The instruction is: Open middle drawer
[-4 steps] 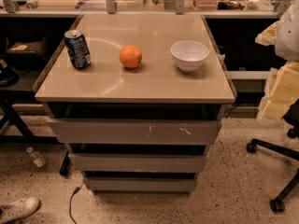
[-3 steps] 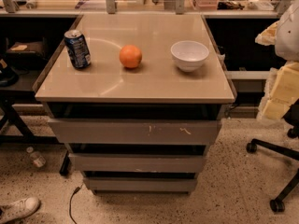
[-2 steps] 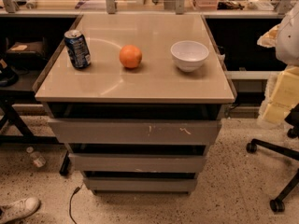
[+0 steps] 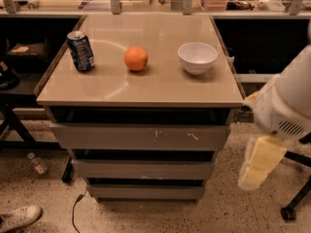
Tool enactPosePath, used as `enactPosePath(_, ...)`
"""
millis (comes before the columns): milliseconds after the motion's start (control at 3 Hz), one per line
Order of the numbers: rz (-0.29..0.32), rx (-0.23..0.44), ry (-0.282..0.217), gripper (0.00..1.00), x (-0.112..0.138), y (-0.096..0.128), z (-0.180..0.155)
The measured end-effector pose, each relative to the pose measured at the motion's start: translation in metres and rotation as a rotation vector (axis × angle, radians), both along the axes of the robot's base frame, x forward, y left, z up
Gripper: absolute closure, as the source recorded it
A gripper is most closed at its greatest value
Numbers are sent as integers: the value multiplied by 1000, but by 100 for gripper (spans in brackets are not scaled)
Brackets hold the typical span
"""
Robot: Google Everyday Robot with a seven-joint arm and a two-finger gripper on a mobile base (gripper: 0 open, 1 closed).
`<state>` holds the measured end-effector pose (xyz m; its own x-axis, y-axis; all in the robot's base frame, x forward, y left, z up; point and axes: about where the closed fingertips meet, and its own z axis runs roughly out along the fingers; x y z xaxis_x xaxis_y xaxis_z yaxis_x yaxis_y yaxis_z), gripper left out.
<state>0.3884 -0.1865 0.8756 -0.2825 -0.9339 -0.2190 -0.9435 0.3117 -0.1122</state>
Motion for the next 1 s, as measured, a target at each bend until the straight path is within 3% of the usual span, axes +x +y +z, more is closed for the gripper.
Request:
enactPosePath(333,35,-9,81,0,-20,17,-71)
enactPosePath(667,28,24,167,0,-29,32,-114)
enactPosePath(1000,26,26,174,0,-30,32,-117)
